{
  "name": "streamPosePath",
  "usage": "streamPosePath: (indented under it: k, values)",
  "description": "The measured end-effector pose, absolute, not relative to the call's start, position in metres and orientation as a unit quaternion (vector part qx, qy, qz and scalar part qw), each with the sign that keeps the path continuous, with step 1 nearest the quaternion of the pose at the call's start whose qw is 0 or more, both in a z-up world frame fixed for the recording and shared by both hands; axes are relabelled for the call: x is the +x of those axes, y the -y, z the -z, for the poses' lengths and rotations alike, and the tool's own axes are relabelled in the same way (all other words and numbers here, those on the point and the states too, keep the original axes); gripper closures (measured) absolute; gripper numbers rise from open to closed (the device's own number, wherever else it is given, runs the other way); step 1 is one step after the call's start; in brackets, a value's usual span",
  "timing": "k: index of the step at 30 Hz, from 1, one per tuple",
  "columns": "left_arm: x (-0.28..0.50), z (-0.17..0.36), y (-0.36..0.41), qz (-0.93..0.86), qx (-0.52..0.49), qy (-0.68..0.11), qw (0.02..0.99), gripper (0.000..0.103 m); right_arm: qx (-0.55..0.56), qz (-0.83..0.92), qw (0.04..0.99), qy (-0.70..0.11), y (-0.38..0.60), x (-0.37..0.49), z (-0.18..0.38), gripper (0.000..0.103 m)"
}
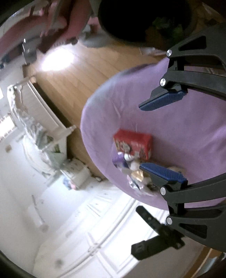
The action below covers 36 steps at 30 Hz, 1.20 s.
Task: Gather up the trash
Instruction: 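Move the right tool around the red milk box while the left tool approaches the white packet, then grasp the white printed packet with the left tool while the right tool grasps the red milk box, then carry the white packet and red milk box in both tools over the black bin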
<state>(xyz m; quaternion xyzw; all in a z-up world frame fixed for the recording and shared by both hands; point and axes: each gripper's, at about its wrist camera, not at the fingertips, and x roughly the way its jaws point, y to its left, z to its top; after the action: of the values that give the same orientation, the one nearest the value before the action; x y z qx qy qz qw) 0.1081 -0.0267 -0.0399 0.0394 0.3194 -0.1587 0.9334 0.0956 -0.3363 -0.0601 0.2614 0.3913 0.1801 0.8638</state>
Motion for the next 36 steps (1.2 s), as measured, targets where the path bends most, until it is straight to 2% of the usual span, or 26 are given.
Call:
streamPosePath:
  k: [3, 9, 17, 19, 20, 22, 28, 36]
  values:
    - [0.128, 0.054, 0.005, 0.16, 0.09, -0.348, 0.919, 0.006, 0.255, -0.175, 0.853, -0.421, 0.309, 0.126, 0.065, 0.04]
    - [0.157, 0.077, -0.016, 0.197, 0.128, -0.384, 0.893, 0.006, 0.196, -0.151, 0.847, -0.47, 0.257, 0.175, 0.074, 0.04]
    - [0.175, 0.095, -0.009, 0.231, 0.174, -0.4, 0.87, 0.006, 0.095, -0.105, 0.847, -0.513, 0.2, 0.212, 0.091, 0.04]
    - [0.176, 0.095, -0.011, 0.239, 0.165, -0.402, 0.869, 0.006, 0.08, -0.099, 0.851, -0.51, 0.197, 0.21, 0.095, 0.049]
    - [0.177, 0.095, -0.012, 0.242, 0.155, -0.404, 0.868, 0.008, 0.079, -0.101, 0.854, -0.505, 0.197, 0.207, 0.095, 0.049]
    - [0.181, 0.099, -0.014, 0.247, 0.136, -0.414, 0.865, 0.024, 0.087, -0.102, 0.858, -0.497, 0.198, 0.203, 0.096, 0.05]
    - [0.17, 0.087, -0.022, 0.245, 0.095, -0.396, 0.88, 0.053, 0.156, -0.113, 0.881, -0.432, 0.24, 0.175, 0.078, 0.05]
    - [0.146, 0.055, -0.048, 0.217, -0.009, -0.358, 0.908, 0.071, 0.211, -0.124, 0.905, -0.349, 0.292, 0.123, 0.032, 0.05]
